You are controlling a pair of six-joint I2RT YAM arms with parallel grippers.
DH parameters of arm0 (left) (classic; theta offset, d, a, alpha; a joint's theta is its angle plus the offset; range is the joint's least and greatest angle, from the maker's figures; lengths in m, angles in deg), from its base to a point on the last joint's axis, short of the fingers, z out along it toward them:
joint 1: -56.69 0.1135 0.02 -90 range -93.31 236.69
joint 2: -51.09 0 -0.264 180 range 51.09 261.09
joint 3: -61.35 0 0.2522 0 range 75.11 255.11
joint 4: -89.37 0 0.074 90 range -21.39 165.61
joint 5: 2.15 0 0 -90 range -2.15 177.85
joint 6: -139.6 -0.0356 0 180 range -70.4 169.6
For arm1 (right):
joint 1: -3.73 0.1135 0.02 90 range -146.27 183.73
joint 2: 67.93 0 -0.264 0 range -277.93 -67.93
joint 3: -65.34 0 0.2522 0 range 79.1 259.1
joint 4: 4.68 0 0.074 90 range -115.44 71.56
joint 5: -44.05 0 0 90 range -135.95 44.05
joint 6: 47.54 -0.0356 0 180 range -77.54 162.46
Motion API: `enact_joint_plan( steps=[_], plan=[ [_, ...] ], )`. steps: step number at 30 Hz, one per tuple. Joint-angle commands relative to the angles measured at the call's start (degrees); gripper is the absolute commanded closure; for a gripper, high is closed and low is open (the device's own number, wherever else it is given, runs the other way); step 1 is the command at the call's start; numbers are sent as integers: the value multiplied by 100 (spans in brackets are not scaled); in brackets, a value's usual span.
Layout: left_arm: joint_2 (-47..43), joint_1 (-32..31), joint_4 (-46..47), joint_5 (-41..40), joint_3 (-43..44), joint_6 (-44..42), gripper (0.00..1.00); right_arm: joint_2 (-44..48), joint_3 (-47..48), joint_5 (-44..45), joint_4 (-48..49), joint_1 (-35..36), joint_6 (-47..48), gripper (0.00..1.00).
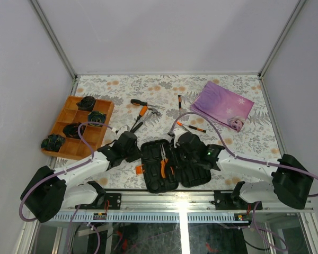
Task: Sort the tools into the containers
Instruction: Place the pliers in the storage box.
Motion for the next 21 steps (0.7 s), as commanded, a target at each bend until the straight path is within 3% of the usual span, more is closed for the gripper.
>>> enact_joint_plan(
  steps=[1, 10, 21],
  plan=[
    [-71, -26, 193, -158, -94, 140, 100, -383, 528, 47, 476, 390, -78, 100],
    [-32, -23, 217, -135, -120, 118, 100, -888, 505, -106, 1063, 663, -657, 100],
    [-47, -26, 238, -129, -133, 100, 100, -1286, 761, -191, 929, 663, -532, 100]
  ],
)
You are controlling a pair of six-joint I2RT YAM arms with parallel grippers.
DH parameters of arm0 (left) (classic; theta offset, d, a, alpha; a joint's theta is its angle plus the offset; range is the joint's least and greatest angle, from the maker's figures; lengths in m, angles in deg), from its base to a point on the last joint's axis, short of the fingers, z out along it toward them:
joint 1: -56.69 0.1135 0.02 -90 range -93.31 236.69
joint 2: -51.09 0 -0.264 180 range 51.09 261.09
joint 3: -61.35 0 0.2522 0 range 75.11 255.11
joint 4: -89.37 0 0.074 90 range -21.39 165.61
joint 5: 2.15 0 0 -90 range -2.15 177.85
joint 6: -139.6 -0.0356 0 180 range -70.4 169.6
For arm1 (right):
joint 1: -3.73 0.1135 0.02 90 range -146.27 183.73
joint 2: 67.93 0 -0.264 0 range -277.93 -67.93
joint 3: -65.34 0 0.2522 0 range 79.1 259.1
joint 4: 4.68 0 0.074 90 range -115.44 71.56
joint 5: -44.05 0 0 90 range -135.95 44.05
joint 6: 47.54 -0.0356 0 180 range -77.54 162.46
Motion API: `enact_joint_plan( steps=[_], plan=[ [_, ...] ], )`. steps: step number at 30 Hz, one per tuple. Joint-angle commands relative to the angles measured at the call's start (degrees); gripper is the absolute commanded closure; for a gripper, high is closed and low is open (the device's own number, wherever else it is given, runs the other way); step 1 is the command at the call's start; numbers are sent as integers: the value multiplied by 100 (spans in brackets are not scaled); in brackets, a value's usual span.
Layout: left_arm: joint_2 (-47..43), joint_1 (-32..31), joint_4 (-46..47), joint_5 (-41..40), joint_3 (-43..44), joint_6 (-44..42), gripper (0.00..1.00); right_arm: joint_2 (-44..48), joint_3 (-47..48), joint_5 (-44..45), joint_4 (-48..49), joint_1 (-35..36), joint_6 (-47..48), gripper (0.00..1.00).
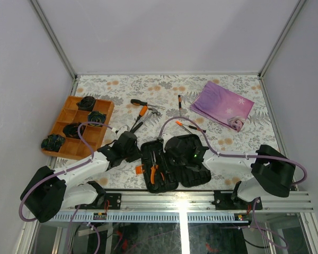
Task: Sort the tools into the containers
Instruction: Place the pliers in the storage box.
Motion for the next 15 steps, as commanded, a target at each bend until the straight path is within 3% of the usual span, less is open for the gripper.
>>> enact_joint_plan(
  steps=[1, 15],
  plan=[
    [-28, -27, 209, -130, -108, 93, 100, -106, 437, -118, 283, 34, 6, 100],
    [-120, -26, 196, -106, -135, 109, 100, -628, 624, 404, 154, 42, -698, 100]
  ],
)
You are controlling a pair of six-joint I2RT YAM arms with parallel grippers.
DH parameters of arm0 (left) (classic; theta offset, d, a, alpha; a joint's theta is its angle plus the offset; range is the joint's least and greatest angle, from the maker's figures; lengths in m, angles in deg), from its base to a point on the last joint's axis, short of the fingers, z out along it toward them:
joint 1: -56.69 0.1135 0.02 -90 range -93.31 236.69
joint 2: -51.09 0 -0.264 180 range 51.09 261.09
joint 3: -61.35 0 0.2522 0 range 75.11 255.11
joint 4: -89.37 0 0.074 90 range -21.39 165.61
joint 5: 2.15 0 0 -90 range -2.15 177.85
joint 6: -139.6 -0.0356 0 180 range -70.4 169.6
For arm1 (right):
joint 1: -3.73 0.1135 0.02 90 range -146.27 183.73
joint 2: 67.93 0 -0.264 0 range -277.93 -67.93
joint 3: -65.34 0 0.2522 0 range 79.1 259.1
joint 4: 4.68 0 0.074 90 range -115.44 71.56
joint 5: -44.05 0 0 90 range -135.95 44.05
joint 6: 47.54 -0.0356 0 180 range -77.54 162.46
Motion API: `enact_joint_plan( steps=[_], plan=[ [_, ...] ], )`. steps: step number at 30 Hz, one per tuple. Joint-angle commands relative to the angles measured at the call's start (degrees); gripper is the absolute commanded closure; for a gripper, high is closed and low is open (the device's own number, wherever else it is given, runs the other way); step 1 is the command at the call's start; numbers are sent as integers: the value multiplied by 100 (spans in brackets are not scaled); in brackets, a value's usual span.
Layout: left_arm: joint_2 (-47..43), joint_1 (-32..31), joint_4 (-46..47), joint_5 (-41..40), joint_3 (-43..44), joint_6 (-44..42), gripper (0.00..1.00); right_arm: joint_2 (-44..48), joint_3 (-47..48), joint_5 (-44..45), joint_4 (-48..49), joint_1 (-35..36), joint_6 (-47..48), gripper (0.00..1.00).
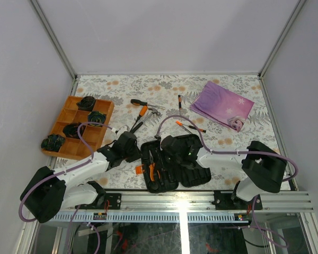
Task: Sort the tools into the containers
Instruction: Place the pliers in the storage box.
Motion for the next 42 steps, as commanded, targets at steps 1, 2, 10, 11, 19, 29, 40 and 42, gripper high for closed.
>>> enact_joint_plan(
  steps=[1, 2, 10, 11, 19, 29, 40, 42],
  plan=[
    [-116, -23, 159, -109, -112, 100, 100, -108, 253, 226, 124, 39, -320, 100],
    [-128, -24, 149, -116, -112, 98, 100, -142, 267, 241, 140, 35, -338, 100],
    [-78, -25, 148, -82, -76, 72, 100, -454, 471, 395, 44, 32, -276, 100],
    [-78, -25, 148, -78, -76, 72, 100, -496, 497, 444, 8, 29, -275, 100],
    [-104, -26, 131, -69, -111, 67, 100, -703, 666, 754, -288, 31, -164, 88],
    [-172, -26, 113, -116, -176, 87, 100, -190, 648, 1057, -648, 29, 26, 62],
    [-219, -26, 108, -122, -235, 94, 100, 208, 629, 775, -566, 34, 351, 60],
    [-219, -25, 113, -120, -235, 98, 100, 181, 631, 484, -373, 34, 376, 61]
  ],
)
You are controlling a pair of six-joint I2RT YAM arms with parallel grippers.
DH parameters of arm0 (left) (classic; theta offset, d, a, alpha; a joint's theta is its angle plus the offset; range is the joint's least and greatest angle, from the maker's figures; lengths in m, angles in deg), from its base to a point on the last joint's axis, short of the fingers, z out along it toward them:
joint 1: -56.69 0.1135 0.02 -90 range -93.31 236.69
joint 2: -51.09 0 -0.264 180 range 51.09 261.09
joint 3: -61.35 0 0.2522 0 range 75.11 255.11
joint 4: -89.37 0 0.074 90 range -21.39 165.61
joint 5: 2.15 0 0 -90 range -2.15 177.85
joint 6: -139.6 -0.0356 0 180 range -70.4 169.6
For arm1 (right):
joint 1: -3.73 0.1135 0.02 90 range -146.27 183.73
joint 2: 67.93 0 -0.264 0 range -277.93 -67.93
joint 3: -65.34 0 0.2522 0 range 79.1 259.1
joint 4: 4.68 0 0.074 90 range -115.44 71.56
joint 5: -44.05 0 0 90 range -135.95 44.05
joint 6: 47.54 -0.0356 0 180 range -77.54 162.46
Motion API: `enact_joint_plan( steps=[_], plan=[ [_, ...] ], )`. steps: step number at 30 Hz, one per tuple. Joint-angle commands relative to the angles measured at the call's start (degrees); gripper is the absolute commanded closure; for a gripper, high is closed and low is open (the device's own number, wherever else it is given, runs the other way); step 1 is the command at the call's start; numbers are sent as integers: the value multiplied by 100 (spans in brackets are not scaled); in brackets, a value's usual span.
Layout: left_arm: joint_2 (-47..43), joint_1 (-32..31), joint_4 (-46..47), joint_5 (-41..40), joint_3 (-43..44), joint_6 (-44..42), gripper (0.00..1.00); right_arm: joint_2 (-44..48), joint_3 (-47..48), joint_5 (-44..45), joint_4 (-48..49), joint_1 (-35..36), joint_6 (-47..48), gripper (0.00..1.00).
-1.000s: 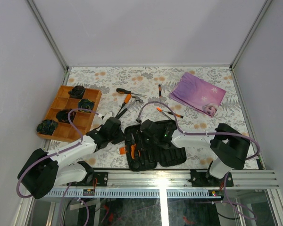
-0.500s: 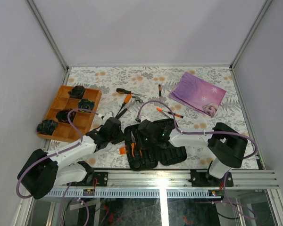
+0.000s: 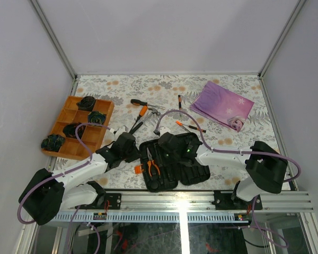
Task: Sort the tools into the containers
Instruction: Place the pliers in the storage box.
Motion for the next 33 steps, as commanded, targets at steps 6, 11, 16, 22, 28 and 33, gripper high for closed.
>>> enact_joint_plan(
  steps=[6, 11, 16, 22, 28, 33],
  plan=[
    [-64, -26, 60, 10, -116, 87, 100, -99, 160, -603, 527, 25, 83, 61],
    [-66, -26, 65, 16, -115, 87, 100, -188, 230, -195, 310, 38, 23, 59],
    [-24, -28, 103, 42, -103, 79, 100, -305, 313, -291, 375, 36, 89, 58],
    [-46, -26, 108, 46, -126, 96, 100, -421, 519, -206, 270, 102, 158, 58],
    [-55, -26, 102, 48, -143, 87, 100, -572, 676, -53, 83, 120, 233, 58],
    [-30, -30, 139, 77, -141, 87, 100, -817, 767, -61, 37, 130, 275, 60]
  ],
)
